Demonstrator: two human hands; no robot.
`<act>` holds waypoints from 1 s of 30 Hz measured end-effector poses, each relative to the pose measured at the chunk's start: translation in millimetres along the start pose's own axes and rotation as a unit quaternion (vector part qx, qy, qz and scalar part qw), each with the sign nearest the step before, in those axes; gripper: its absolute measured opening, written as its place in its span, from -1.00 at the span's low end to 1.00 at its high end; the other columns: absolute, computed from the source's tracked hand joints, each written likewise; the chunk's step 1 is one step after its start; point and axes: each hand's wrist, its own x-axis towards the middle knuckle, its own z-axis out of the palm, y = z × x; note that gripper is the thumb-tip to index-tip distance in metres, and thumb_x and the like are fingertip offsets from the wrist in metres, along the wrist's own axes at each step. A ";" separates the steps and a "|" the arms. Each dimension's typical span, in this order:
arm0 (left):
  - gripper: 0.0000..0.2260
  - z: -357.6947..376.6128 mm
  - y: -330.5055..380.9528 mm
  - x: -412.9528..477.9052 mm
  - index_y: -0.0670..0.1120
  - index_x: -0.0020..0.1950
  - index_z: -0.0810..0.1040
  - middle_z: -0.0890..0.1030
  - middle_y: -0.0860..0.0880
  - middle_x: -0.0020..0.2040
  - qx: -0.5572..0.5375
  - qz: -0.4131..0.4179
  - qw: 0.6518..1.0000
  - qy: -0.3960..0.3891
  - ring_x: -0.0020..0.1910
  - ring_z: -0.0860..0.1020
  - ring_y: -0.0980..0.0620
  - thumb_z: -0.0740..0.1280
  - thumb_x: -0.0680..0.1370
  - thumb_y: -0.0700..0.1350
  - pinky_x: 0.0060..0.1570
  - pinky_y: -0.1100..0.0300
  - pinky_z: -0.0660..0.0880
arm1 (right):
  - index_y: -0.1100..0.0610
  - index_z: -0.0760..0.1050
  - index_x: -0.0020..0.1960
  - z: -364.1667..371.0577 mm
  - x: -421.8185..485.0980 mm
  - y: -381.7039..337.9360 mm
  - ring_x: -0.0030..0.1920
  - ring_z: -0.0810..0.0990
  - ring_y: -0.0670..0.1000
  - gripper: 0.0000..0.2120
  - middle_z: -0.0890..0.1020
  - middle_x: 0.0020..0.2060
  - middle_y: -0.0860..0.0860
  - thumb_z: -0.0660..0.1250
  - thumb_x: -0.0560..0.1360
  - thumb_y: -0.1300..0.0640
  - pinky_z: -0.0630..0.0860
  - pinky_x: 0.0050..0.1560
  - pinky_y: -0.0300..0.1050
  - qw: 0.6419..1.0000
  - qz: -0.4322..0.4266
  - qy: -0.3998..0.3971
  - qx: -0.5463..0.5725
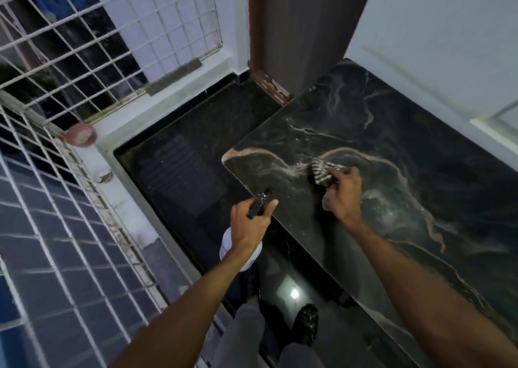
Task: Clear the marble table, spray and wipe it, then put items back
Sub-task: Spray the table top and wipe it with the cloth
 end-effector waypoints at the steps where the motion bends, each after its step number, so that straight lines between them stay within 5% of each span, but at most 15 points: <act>1: -0.56 6.9 1.8 -9.7 -0.01 -0.43 0.41 0.46 0.10 -0.50 0.004 -0.004 1.000 -0.010 -0.49 0.42 0.15 0.57 0.49 0.03 -0.33 0.28 0.38 | 0.17 0.60 0.32 -11.6 -7.4 14.4 0.20 0.47 0.23 -0.47 0.45 0.20 0.21 0.22 0.41 0.44 0.39 0.36 -0.06 1.000 0.023 0.016 0.008; 6: -0.57 44.2 2.4 -57.1 -0.02 -0.44 0.43 0.44 0.09 -0.51 0.023 -0.032 0.999 -0.022 -0.48 0.40 0.09 0.56 0.50 0.04 -0.31 0.18 0.38 | 0.18 0.61 0.30 -54.9 -38.1 68.8 0.20 0.46 0.23 -0.48 0.43 0.16 0.21 0.19 0.42 0.45 0.43 0.37 0.09 0.997 0.053 0.041 0.031; 11: -0.54 69.7 13.4 -85.3 -0.11 -0.40 0.44 0.47 0.05 -0.50 0.045 -0.028 0.998 -0.020 -0.48 0.42 0.13 0.56 0.48 0.11 -0.36 0.38 0.37 | 0.20 0.60 0.31 -75.4 -57.8 101.5 0.22 0.45 0.29 -0.48 0.42 0.19 0.25 0.20 0.42 0.45 0.38 0.41 0.08 0.995 0.093 0.036 0.014; 13: -0.54 75.4 16.4 -92.9 -0.12 -0.42 0.42 0.43 0.07 -0.53 0.032 -0.025 0.999 -0.006 -0.51 0.38 0.13 0.54 0.51 0.07 -0.36 0.29 0.35 | 0.20 0.59 0.32 -74.6 -68.0 103.7 0.22 0.46 0.32 -0.49 0.43 0.18 0.28 0.22 0.43 0.44 0.39 0.40 0.10 0.996 0.092 0.014 0.009; 19: -0.52 75.1 25.8 -91.8 0.02 -0.47 0.36 0.40 0.13 -0.56 0.019 -0.016 1.000 0.010 -0.50 0.38 0.14 0.55 0.51 0.04 -0.31 0.22 0.38 | 0.09 0.52 0.41 -33.0 -107.6 82.8 0.25 0.39 0.16 -0.45 0.40 0.24 0.16 0.21 0.47 0.40 0.47 0.29 0.04 0.986 -0.132 -0.097 -0.032; 24: -0.56 56.6 17.7 -69.2 0.03 -0.45 0.40 0.44 0.15 -0.54 0.020 -0.016 0.999 0.031 -0.49 0.42 0.15 0.55 0.51 0.02 -0.31 0.25 0.39 | 0.11 0.51 0.40 -23.5 -56.6 50.0 0.33 0.38 0.26 -0.49 0.34 0.34 0.21 0.22 0.49 0.38 0.44 0.37 0.10 0.998 0.066 -0.022 0.003; 28: -0.59 41.4 11.5 -43.7 0.04 -0.42 0.42 0.48 0.15 -0.51 0.019 0.001 0.999 0.027 -0.47 0.45 0.18 0.55 0.50 0.06 -0.35 0.43 0.35 | 0.01 0.48 0.42 16.7 -59.1 -3.0 0.27 0.36 0.16 -0.46 0.37 0.26 0.12 0.21 0.50 0.37 0.48 0.23 0.05 0.966 -0.212 -0.144 -0.028; 30: -0.58 33.1 10.4 -28.6 0.03 -0.43 0.42 0.48 0.13 -0.51 -0.003 -0.001 0.999 0.032 -0.47 0.44 0.18 0.55 0.51 0.03 -0.34 0.44 0.36 | -0.01 0.52 0.40 17.1 -34.8 -9.0 0.26 0.36 0.13 -0.48 0.39 0.26 0.11 0.22 0.52 0.35 0.45 0.27 0.02 0.956 -0.247 -0.156 -0.024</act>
